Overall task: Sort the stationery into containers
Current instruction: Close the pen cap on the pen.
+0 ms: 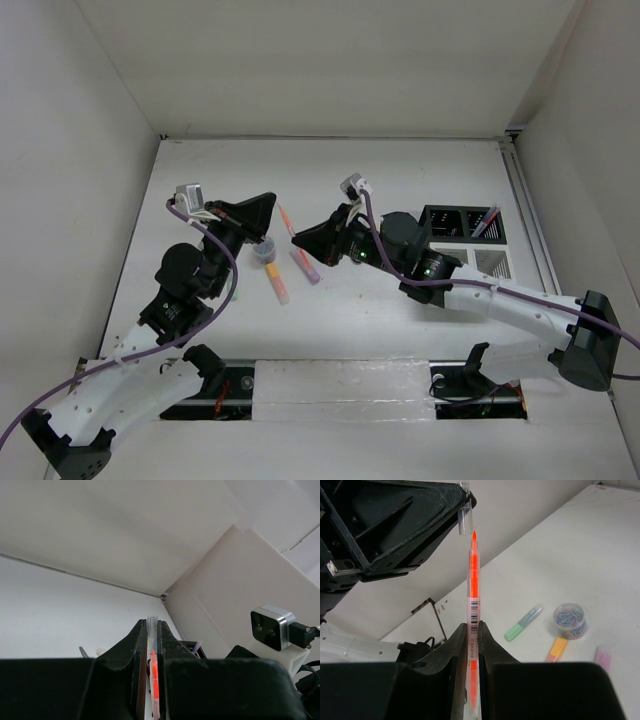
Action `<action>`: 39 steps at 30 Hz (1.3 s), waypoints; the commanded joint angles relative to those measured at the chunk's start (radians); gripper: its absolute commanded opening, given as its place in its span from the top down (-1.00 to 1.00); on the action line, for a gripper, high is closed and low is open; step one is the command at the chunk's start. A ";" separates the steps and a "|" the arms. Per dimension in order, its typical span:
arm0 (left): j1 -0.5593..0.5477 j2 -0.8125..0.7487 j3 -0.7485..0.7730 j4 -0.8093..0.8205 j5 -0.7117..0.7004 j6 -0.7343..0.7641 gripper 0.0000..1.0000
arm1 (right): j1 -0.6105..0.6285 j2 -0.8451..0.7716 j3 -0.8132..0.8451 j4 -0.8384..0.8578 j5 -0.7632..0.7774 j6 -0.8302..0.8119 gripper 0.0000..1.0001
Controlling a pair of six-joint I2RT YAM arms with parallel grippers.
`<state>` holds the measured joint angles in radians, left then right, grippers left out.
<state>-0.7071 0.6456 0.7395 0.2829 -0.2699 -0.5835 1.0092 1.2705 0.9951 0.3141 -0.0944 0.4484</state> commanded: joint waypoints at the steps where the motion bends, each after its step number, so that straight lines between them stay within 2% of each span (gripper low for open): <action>1: -0.003 0.000 0.014 0.059 0.001 0.005 1.00 | 0.008 -0.002 0.059 0.054 -0.047 -0.004 1.00; 11: -0.003 -0.018 0.014 0.068 -0.029 0.005 1.00 | 0.008 0.007 0.004 0.074 -0.024 0.024 1.00; 39: 0.006 -0.018 0.003 0.078 -0.012 -0.004 1.00 | 0.008 0.020 0.042 0.083 -0.033 0.024 1.00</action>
<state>-0.7052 0.6399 0.7395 0.3038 -0.2749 -0.5846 1.0092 1.3167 0.9989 0.3298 -0.1093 0.4683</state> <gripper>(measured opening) 0.041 0.158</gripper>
